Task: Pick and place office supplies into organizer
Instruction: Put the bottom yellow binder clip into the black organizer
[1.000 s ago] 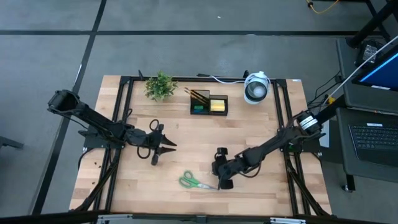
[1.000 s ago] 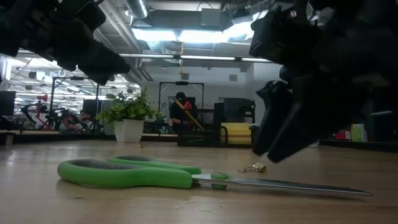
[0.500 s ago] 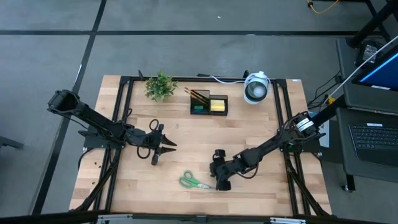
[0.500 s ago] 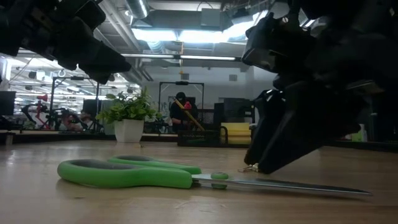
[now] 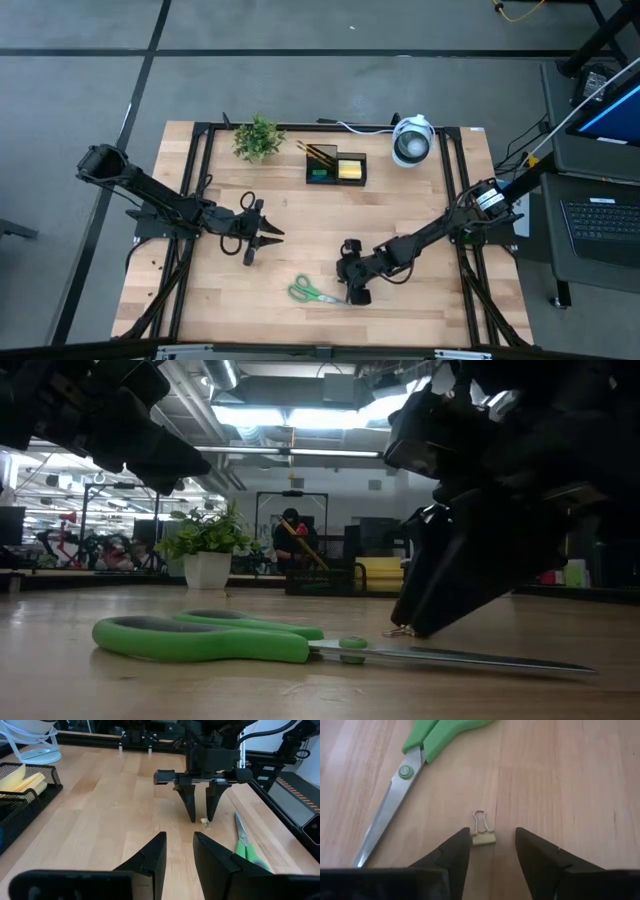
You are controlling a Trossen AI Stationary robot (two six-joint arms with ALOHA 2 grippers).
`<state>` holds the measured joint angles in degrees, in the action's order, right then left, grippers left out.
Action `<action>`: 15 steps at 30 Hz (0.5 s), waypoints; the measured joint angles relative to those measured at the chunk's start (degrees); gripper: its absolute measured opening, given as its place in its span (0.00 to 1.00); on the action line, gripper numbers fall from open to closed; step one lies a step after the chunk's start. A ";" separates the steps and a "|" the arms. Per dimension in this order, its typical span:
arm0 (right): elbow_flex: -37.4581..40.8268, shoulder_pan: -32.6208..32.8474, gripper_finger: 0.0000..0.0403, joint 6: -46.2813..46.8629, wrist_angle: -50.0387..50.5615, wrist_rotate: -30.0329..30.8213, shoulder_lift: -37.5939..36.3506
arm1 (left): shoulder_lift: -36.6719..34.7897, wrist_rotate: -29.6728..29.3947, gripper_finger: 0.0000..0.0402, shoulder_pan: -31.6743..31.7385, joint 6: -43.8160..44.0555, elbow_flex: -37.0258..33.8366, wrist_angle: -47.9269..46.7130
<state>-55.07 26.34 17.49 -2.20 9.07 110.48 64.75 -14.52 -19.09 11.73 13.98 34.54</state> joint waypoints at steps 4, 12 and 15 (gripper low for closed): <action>0.02 -0.39 0.33 -0.04 0.09 -0.18 0.04 | 0.00 0.00 0.23 0.00 0.00 0.00 -0.01; 0.09 -0.56 0.26 -1.44 0.15 -0.11 0.11 | 0.00 0.00 0.23 0.00 0.00 0.00 -0.01; 0.09 -0.80 0.25 -1.33 0.17 -0.31 0.11 | 0.00 0.00 0.23 0.00 0.01 0.00 -0.01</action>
<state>-54.98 25.54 16.16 -2.02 8.76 110.59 64.75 -14.52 -19.09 11.73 13.98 34.52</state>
